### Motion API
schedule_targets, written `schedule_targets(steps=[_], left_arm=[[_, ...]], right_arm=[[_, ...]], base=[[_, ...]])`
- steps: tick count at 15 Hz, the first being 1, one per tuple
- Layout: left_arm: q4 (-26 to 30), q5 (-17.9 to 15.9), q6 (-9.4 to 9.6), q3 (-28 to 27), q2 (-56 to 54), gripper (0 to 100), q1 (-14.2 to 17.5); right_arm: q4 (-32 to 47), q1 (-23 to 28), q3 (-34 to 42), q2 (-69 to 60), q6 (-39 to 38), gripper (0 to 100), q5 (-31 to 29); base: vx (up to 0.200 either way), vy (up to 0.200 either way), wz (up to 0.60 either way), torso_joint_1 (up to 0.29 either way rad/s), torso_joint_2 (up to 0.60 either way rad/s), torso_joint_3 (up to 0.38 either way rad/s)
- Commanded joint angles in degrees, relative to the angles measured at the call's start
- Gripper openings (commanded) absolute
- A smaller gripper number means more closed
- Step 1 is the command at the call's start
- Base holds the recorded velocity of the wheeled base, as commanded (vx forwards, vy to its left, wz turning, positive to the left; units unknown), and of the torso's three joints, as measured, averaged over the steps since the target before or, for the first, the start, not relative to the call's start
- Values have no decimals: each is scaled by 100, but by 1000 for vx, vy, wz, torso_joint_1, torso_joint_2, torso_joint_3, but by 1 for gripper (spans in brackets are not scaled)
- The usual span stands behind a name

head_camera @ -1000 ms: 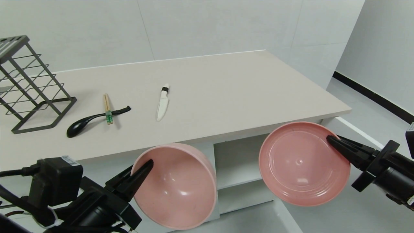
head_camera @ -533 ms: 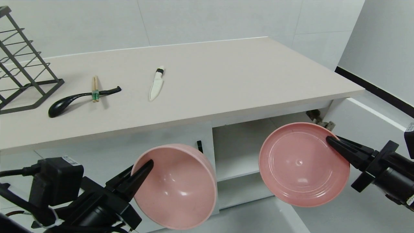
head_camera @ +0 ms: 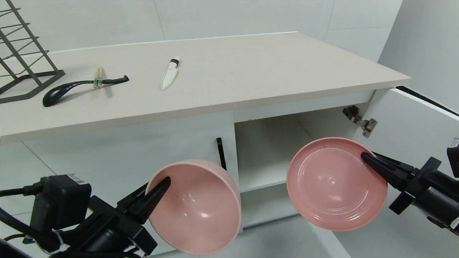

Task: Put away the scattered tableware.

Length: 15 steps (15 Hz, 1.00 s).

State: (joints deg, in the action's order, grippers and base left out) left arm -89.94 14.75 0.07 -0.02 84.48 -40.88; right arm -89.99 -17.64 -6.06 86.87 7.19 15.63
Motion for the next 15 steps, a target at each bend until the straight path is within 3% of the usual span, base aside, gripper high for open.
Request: schedule_targets(steps=[1, 5, 9, 12, 15], left_arm=[[-6, -7, 1, 2, 42, 0, -17], [-6, 2, 1, 2, 112, 0, -43], [-6, 2, 10, 2, 121, 0, -43], [-6, 2, 1, 2, 69, 0, -43], [-6, 2, 1, 2, 69, 0, -43]], right_arm=[[-1, -11, 43, 120, 1, 0, 2], [-1, -20, -80, 946, 1, 0, 2], [-1, -433, -475, 1860, -7, 0, -7], [-1, -451, -625, 2062, -7, 0, -7], [-1, -451, -598, 2475, -16, 0, 2]], base=[[0, 0, 0, -66, 276, 56], [0, 0, 0, -13, 159, 39], [0, 0, 0, 0, 0, 0], [0, -200, 0, 1, 2, 38], [0, 0, 0, 0, 0, 0]])
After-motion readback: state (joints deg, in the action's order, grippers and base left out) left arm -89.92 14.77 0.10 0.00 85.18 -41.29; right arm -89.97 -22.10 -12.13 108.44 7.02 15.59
